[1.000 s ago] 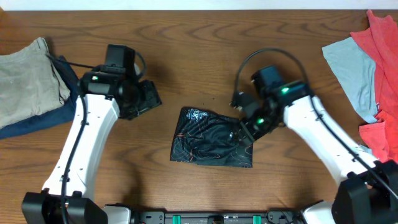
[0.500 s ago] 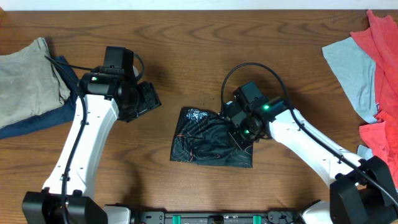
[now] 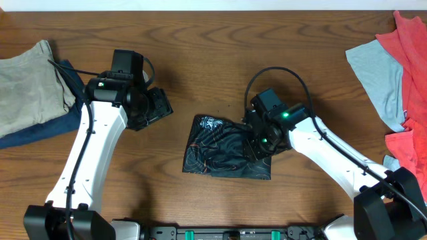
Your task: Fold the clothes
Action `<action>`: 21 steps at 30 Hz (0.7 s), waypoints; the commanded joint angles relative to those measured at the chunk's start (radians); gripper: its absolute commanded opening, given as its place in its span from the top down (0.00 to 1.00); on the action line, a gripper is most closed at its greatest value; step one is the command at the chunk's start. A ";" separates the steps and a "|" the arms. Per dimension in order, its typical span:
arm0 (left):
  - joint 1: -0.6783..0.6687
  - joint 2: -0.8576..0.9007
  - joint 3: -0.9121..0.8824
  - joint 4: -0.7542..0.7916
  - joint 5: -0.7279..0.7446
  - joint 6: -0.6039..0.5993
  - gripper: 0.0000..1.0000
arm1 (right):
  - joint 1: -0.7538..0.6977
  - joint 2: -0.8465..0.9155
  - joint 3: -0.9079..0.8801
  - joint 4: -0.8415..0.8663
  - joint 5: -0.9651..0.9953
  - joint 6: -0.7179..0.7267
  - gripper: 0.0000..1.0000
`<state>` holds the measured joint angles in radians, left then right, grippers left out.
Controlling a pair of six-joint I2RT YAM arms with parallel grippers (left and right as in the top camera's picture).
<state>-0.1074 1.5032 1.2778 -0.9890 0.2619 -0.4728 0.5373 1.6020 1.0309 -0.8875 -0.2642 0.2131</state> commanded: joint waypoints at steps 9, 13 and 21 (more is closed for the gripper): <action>0.002 0.004 -0.011 -0.006 -0.005 0.008 0.36 | 0.095 0.005 -0.006 0.065 0.031 0.252 0.48; 0.002 0.004 -0.011 -0.009 -0.005 0.008 0.36 | 0.117 0.005 -0.007 0.057 0.078 0.291 0.48; 0.002 0.004 -0.011 -0.018 -0.005 0.009 0.36 | 0.121 0.005 -0.010 0.058 0.112 0.359 0.57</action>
<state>-0.1074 1.5032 1.2778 -0.9993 0.2623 -0.4732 0.6453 1.6020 1.0309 -0.8284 -0.1860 0.5236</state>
